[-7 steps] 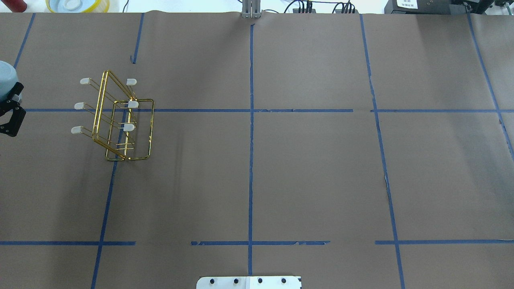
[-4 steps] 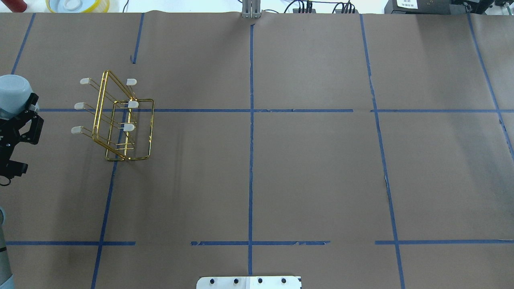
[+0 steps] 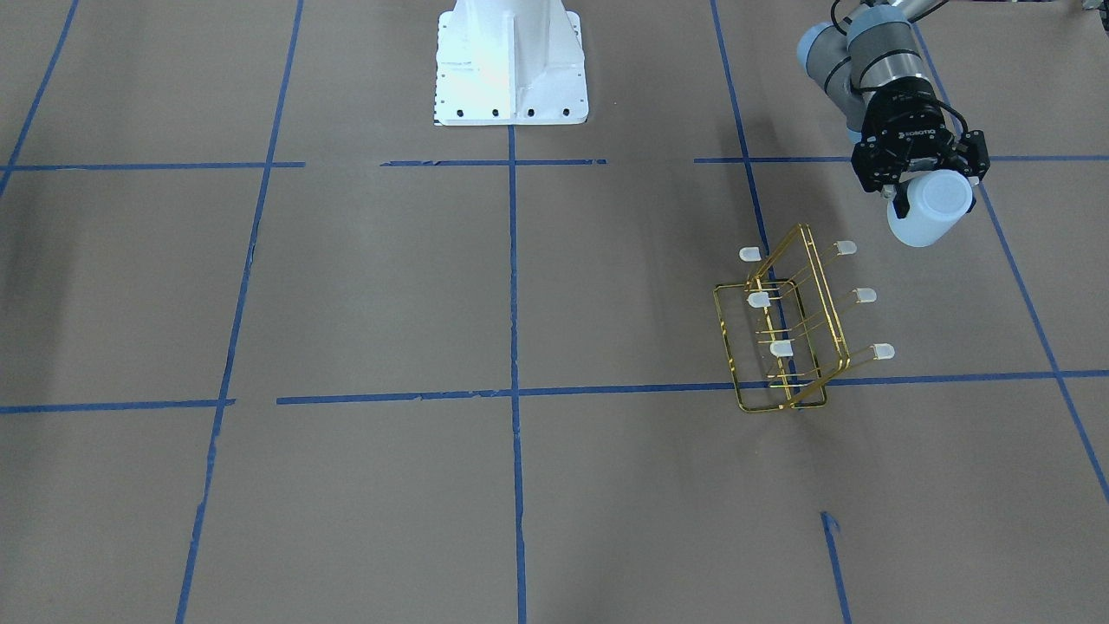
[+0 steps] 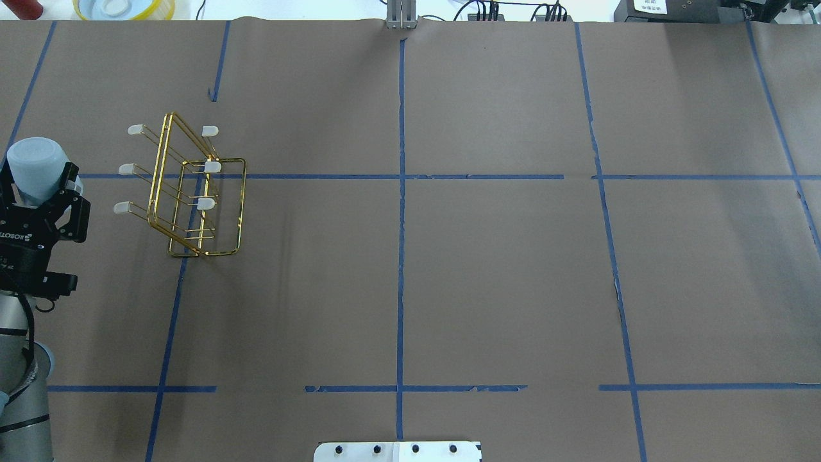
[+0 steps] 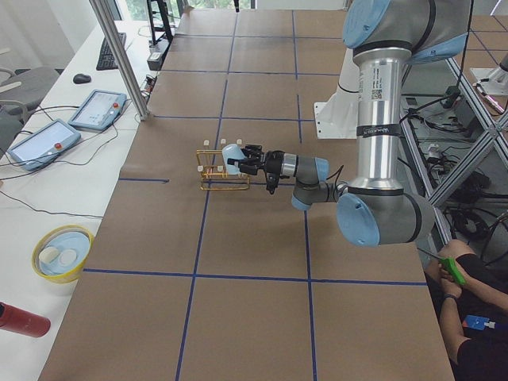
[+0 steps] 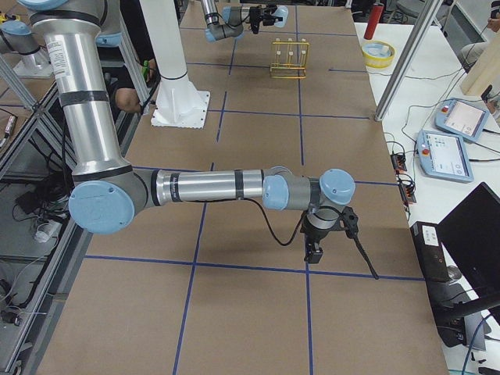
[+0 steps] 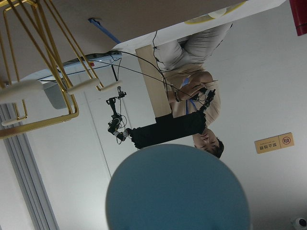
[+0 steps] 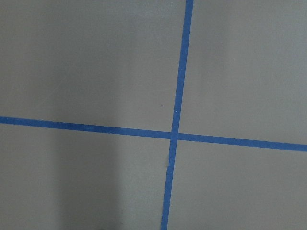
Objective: Hang cup on cup holder
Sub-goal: 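Carry the tilted cup with the left gripper toward the gold rack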
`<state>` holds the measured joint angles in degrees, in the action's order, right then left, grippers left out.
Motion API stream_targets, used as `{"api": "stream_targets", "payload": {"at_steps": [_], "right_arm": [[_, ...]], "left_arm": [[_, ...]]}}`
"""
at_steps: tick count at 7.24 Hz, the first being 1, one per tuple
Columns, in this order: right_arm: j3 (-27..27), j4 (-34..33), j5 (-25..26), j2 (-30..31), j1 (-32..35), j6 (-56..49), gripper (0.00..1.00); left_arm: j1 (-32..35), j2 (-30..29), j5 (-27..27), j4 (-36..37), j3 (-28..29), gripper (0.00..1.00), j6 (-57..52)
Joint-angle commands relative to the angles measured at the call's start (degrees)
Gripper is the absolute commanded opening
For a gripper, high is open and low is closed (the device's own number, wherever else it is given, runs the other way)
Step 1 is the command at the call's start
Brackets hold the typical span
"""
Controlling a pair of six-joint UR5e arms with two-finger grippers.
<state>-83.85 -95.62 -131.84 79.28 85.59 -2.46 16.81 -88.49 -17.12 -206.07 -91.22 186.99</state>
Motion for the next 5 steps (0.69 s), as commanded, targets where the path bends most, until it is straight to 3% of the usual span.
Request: {"api": "stream_targets", "payload": {"at_steps": [1,5], "right_arm": [[0.0,0.0,0.0,0.0,0.0,0.0,1.0],[0.0,0.0,0.0,0.0,0.0,0.0,1.0]], "left_arm": [[-1.1,-3.7,2.0,-0.1,3.4,0.0,0.0],[-3.2,-6.5,4.0,0.1,4.9,0.0,0.0]]}}
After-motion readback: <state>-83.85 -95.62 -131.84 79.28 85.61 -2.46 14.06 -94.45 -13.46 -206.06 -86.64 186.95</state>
